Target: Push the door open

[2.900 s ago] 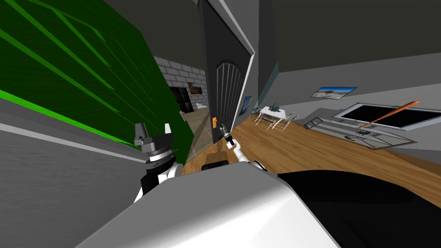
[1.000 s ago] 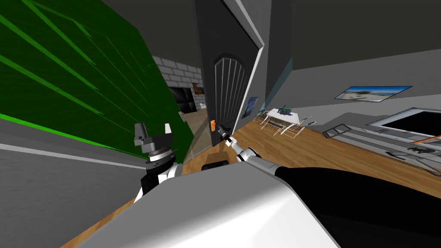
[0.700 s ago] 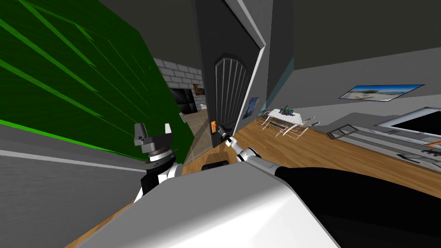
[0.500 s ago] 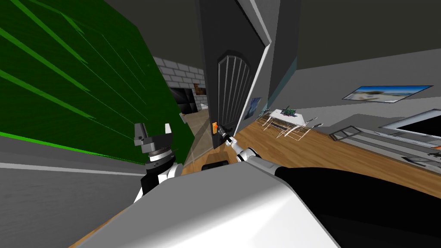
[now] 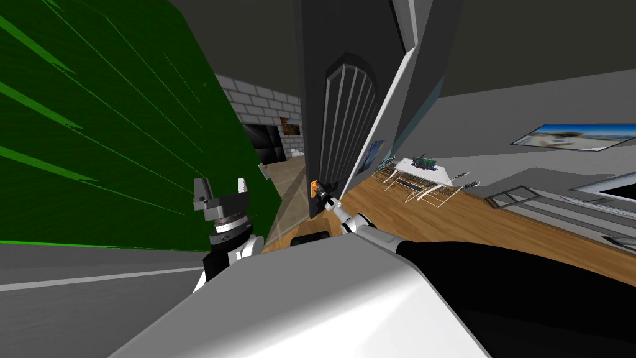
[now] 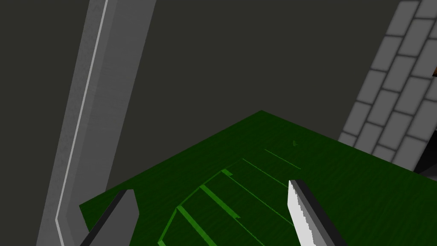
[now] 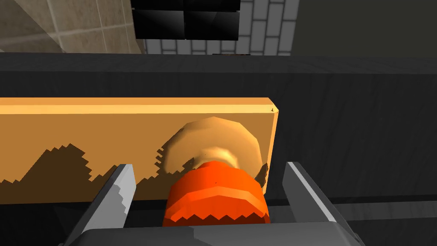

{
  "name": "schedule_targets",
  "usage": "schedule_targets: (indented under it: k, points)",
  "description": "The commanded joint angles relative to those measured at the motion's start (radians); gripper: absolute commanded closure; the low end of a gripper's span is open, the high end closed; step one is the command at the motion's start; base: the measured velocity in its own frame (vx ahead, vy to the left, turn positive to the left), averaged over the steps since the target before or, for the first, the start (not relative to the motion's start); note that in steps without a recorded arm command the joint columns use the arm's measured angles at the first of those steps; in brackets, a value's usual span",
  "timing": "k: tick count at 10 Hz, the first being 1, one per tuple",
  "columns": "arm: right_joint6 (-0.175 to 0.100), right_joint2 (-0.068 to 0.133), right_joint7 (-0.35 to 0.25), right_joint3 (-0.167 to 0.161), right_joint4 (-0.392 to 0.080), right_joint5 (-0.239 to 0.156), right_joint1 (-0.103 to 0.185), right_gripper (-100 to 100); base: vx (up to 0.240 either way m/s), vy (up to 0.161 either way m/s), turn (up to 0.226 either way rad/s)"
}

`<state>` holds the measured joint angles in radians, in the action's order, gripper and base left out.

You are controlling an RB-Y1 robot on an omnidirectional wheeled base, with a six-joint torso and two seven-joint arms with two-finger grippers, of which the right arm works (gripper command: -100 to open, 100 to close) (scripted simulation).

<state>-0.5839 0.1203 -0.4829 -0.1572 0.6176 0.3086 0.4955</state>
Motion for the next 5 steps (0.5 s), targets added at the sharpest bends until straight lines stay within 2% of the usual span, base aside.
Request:
schedule_targets:
  k: [1, 5]
  points:
    - [0.000, 0.000, -0.001, 0.000, 0.000, 0.000, 0.000, 100, -0.007, -0.008, -0.006]
    - [0.000, 0.000, -0.001, 0.000, 0.000, 0.000, 0.000, 100, -0.013, -0.009, 0.008]
